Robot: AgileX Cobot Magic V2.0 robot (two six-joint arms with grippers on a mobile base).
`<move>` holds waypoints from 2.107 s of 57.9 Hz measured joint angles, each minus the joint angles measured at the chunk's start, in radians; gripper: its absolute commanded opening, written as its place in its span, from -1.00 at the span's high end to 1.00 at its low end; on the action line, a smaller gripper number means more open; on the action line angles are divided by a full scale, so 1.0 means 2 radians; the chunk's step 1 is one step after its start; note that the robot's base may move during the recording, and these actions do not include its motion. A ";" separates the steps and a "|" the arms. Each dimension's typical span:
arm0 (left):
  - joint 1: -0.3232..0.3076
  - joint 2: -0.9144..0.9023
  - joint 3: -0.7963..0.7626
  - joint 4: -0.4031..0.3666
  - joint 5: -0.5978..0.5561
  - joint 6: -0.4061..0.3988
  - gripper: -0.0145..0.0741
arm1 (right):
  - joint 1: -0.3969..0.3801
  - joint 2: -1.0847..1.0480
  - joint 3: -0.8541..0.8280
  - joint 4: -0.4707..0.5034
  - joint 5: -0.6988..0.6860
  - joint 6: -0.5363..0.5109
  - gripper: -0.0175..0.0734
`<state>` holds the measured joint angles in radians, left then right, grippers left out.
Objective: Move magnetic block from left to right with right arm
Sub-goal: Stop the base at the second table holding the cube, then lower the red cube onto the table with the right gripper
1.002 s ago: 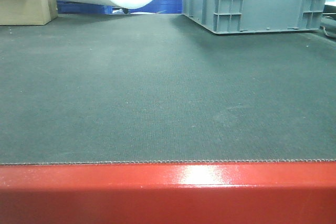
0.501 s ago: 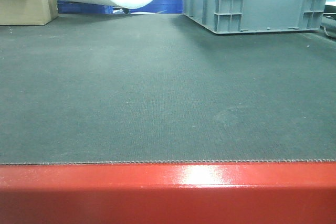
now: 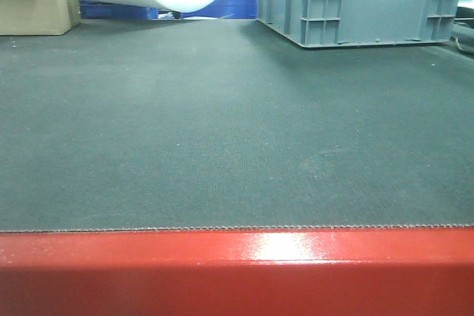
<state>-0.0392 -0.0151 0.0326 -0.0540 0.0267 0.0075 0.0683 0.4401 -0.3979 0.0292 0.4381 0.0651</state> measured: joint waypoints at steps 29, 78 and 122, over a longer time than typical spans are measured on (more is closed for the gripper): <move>0.000 0.000 0.000 0.000 0.000 0.000 0.96 | 0.182 0.337 -0.156 -0.112 0.039 0.248 0.03; 0.000 0.000 0.000 0.000 0.000 0.000 0.96 | 0.274 0.781 -0.656 -0.029 0.365 0.281 0.03; 0.000 0.000 0.000 0.000 0.000 0.000 0.96 | 0.288 0.829 -0.688 -0.020 0.373 0.281 -0.36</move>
<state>-0.0392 -0.0151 0.0326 -0.0540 0.0267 0.0075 0.6436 2.0983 -1.7731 -0.0109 1.1851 0.6271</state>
